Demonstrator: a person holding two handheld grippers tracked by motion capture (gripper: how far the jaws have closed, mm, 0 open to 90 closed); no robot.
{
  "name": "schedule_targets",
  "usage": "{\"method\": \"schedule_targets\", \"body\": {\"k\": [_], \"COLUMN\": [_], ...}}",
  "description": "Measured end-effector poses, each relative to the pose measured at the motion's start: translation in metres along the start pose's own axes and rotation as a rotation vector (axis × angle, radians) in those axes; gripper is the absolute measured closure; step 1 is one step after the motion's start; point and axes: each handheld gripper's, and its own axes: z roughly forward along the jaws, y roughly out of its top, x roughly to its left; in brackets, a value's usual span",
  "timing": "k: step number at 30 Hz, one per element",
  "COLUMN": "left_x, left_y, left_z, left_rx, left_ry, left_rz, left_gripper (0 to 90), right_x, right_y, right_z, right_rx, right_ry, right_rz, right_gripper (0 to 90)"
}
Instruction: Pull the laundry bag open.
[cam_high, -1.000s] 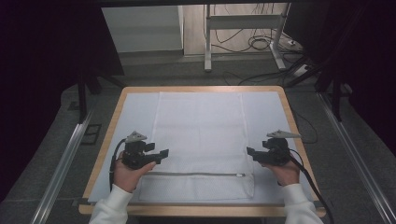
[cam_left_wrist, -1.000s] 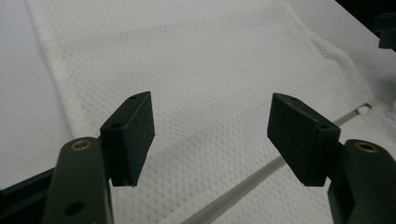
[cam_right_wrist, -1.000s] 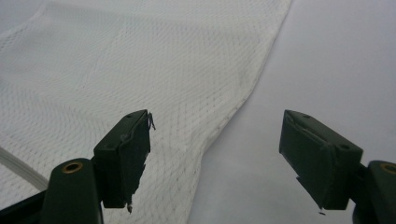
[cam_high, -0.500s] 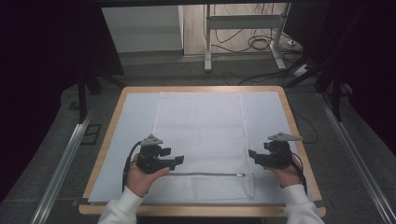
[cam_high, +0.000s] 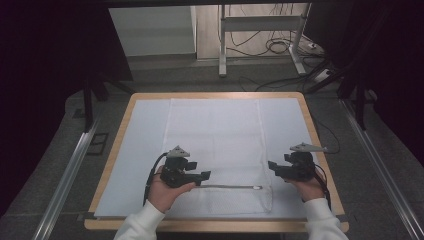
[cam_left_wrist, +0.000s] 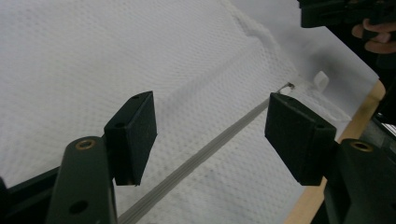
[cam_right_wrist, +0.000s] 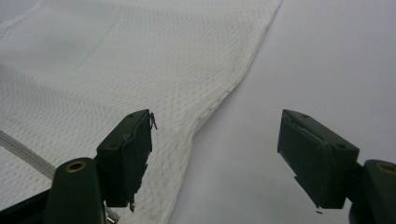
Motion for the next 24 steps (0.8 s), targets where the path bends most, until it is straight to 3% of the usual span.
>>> {"method": "schedule_targets", "body": {"k": [5,16,24], "left_x": [-0.011,-0.022,-0.025], "left_y": [0.0,-0.001,0.0], "left_z": [0.006,0.024,0.03], "left_rx": [0.015,0.053,0.064], "left_ry": [-0.019,-0.054,-0.052], "left_rz": [0.02,0.032,0.033], "left_gripper": [34.0,34.5,34.9], "right_x": [0.005,0.004,0.004], "right_y": [0.001,0.0,0.0], "right_z": [0.0,0.0,0.0], "right_rx": [-0.005,-0.009,-0.007], "right_ry": [0.01,0.012,0.008], "right_rz": [-0.007,-0.001,0.0], "right_gripper": [26.2,26.6,26.8]}}
